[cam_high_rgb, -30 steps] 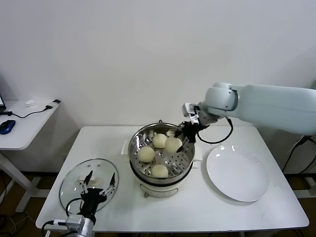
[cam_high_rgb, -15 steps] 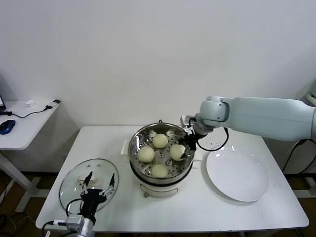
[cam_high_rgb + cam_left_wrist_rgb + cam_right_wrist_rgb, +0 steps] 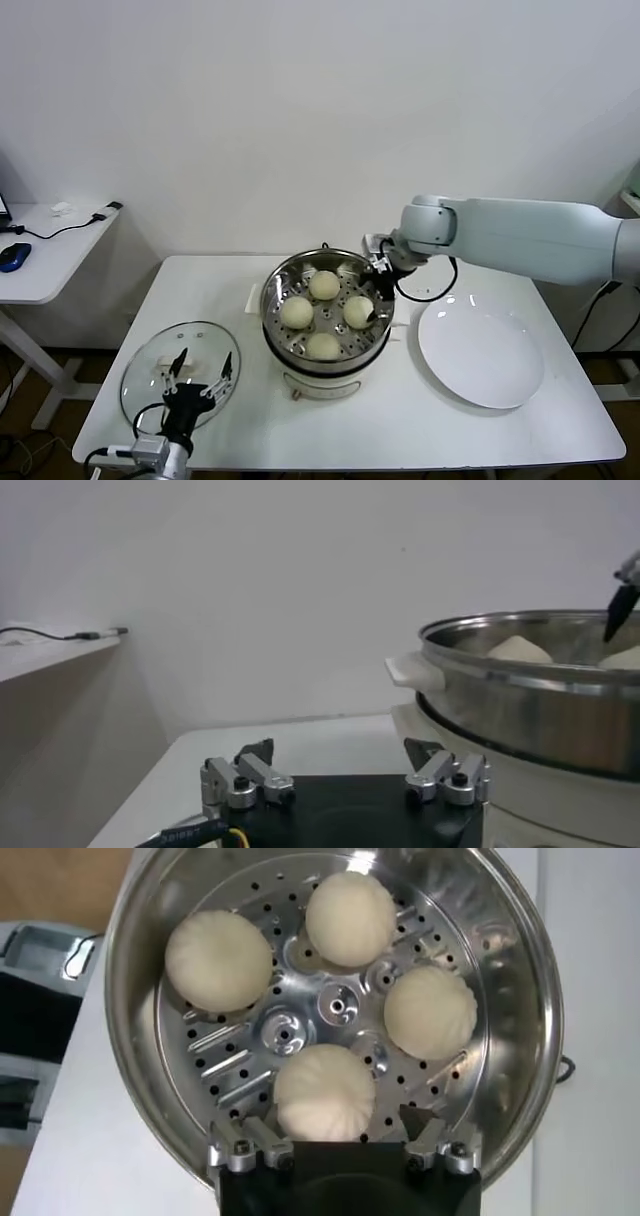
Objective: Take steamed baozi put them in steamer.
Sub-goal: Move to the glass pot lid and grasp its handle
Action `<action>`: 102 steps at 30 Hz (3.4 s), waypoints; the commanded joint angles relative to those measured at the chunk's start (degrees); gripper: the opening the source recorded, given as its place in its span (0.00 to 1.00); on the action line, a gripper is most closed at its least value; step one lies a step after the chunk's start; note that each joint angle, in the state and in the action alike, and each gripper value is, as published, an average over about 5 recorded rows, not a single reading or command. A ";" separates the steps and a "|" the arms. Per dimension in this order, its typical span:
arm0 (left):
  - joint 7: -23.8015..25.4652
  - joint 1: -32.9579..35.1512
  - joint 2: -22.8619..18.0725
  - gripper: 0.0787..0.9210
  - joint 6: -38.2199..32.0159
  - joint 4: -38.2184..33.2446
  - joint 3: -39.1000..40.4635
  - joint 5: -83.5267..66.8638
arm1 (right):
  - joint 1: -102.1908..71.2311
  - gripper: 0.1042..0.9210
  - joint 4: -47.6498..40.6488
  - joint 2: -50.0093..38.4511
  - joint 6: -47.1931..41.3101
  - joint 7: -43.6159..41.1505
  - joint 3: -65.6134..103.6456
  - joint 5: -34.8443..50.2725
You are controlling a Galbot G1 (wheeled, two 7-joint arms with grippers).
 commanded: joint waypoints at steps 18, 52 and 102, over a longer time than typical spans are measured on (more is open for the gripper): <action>-5.36 -2.45 1.79 0.88 5.12 -1.25 -3.00 -8.36 | -30.78 0.88 0.44 -24.55 6.24 34.24 57.31 8.37; -17.90 0.04 5.17 0.88 -13.08 7.39 -5.36 25.85 | -134.64 0.88 15.11 9.48 41.93 41.79 128.83 -16.34; -30.06 -13.66 8.89 0.88 -3.67 34.41 -1.30 79.27 | -133.62 0.88 16.39 13.30 32.12 49.14 129.35 -20.96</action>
